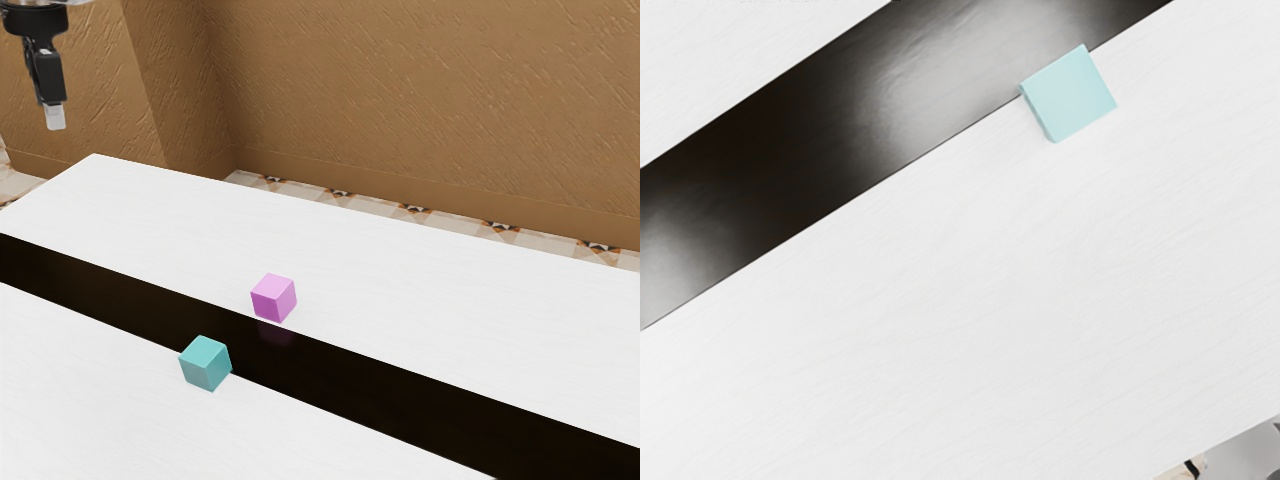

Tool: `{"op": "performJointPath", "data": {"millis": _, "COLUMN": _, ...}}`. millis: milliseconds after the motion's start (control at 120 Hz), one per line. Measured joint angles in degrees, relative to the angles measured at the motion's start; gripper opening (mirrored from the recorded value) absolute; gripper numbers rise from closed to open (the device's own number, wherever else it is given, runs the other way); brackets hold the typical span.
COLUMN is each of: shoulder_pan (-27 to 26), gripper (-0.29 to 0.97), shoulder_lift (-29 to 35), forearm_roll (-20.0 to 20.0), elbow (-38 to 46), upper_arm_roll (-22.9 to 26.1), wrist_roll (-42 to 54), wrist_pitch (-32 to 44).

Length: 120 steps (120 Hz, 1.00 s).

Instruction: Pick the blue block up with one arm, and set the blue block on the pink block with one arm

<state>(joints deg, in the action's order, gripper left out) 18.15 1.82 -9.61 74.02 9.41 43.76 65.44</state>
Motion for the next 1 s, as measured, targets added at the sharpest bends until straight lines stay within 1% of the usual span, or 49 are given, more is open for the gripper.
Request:
{"op": "performJointPath", "data": {"millis": 133, "shoulder_pan": -0.89, "gripper": 0.68, "shoulder_lift": 0.08, "forearm_roll": 0.17, "elbow": 0.0, "upper_arm_roll": -0.22, "wrist_roll": 0.68, "wrist_pitch": -0.02}}
{"op": "performJointPath", "data": {"millis": 350, "shoulder_pan": -1.39, "gripper": 0.68, "shoulder_lift": -0.32, "forearm_roll": 2.54, "elbow": -0.39, "upper_arm_roll": 0.77, "wrist_roll": 0.16, "wrist_pitch": -0.36}}
{"op": "performJointPath", "data": {"millis": 417, "shoulder_pan": -0.88, "gripper": 0.68, "shoulder_lift": 0.46, "forearm_roll": 2.49, "elbow": -0.38, "upper_arm_roll": 2.62, "wrist_roll": -0.15, "wrist_pitch": -0.55}}
{"op": "performJointPath", "data": {"millis": 450, "shoulder_pan": -0.1, "gripper": 0.68, "shoulder_lift": 2.44, "forearm_roll": 2.56, "elbow": 0.68, "upper_arm_roll": 4.39, "wrist_roll": -0.34, "wrist_pitch": -0.56}}
{"op": "performJointPath", "data": {"millis": 483, "shoulder_pan": -1.33, "gripper": 0.68, "shoulder_lift": 4.66, "forearm_roll": 2.73, "elbow": 1.92, "upper_arm_roll": 5.43, "wrist_roll": -0.52, "wrist_pitch": -0.54}}
{"op": "performJointPath", "data": {"millis": 525, "shoulder_pan": -3.94, "gripper": 0.68, "shoulder_lift": 8.68, "forearm_roll": 3.52, "elbow": 5.14, "upper_arm_roll": 6.21, "wrist_roll": -0.72, "wrist_pitch": -0.47}}
{"op": "performJointPath", "data": {"millis": 558, "shoulder_pan": -4.95, "gripper": 0.68, "shoulder_lift": 11.33, "forearm_roll": 4.03, "elbow": 7.7, "upper_arm_roll": 7.03, "wrist_roll": -0.88, "wrist_pitch": -0.4}}
{"op": "performJointPath", "data": {"millis": 600, "shoulder_pan": -5.45, "gripper": 0.68, "shoulder_lift": 14.7, "forearm_roll": 4.71, "elbow": 11.85, "upper_arm_roll": 7.85, "wrist_roll": -1.07, "wrist_pitch": 0.05}}
{"op": "performJointPath", "data": {"millis": 642, "shoulder_pan": -5.66, "gripper": 0.68, "shoulder_lift": 18.37, "forearm_roll": 5.87, "elbow": 17.87, "upper_arm_roll": 8.41, "wrist_roll": -1.27, "wrist_pitch": 1.45}}
{"op": "performJointPath", "data": {"millis": 700, "shoulder_pan": -5.79, "gripper": 0.68, "shoulder_lift": 21.86, "forearm_roll": 7.58, "elbow": 25.13, "upper_arm_roll": 9.34, "wrist_roll": -1.72, "wrist_pitch": 4.09}}
{"op": "performJointPath", "data": {"millis": 825, "shoulder_pan": -5.82, "gripper": 0.68, "shoulder_lift": 25.0, "forearm_roll": 10.41, "elbow": 36.69, "upper_arm_roll": 10.88, "wrist_roll": -3.77, "wrist_pitch": 10.28}}
{"op": "performJointPath", "data": {"millis": 1000, "shoulder_pan": -5.85, "gripper": 0.68, "shoulder_lift": 25.67, "forearm_roll": 12.44, "elbow": 46.3, "upper_arm_roll": 11.07, "wrist_roll": -8.54, "wrist_pitch": 18.66}}
